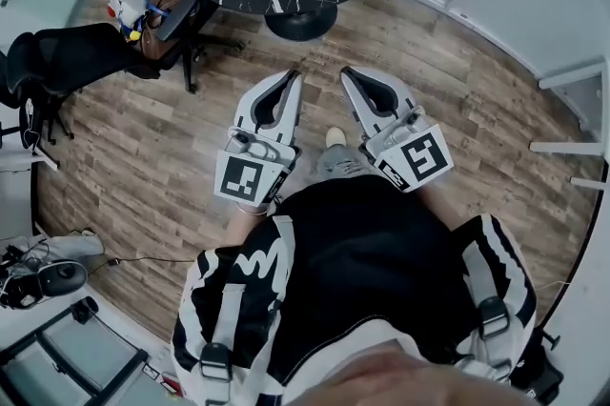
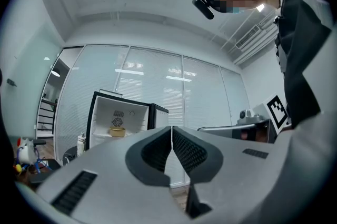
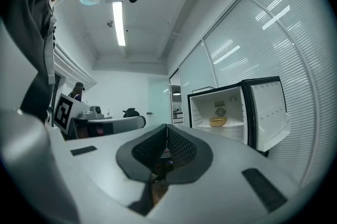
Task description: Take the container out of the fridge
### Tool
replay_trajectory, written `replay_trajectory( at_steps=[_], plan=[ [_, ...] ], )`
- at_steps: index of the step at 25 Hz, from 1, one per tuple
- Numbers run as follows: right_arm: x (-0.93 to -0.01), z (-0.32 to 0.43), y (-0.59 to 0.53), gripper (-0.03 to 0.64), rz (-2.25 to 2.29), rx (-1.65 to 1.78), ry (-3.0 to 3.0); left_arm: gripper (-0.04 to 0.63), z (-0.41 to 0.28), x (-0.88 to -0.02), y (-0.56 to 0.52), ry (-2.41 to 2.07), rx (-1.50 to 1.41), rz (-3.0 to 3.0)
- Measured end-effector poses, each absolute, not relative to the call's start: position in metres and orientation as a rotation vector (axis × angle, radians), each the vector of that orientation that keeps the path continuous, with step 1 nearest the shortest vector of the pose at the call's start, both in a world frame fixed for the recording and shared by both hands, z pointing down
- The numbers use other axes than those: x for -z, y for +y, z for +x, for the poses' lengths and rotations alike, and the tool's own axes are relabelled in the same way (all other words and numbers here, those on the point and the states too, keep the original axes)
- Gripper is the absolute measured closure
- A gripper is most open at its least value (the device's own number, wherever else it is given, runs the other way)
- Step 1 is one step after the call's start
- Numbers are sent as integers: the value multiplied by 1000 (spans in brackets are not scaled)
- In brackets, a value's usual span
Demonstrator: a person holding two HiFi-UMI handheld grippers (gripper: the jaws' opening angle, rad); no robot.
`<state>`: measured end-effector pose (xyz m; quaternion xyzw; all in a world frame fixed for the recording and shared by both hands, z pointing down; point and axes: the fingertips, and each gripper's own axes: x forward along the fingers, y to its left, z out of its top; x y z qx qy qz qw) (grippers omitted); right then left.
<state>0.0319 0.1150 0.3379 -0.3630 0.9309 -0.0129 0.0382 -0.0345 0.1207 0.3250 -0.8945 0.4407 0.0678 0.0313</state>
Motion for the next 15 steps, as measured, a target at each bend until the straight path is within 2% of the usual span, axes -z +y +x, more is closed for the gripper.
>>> replay_trajectory(
  at_steps=[15],
  plan=[
    [-327,40,32,606,-1074,9,2864,580,-18,-315,39,1350,-212,-2753]
  ],
)
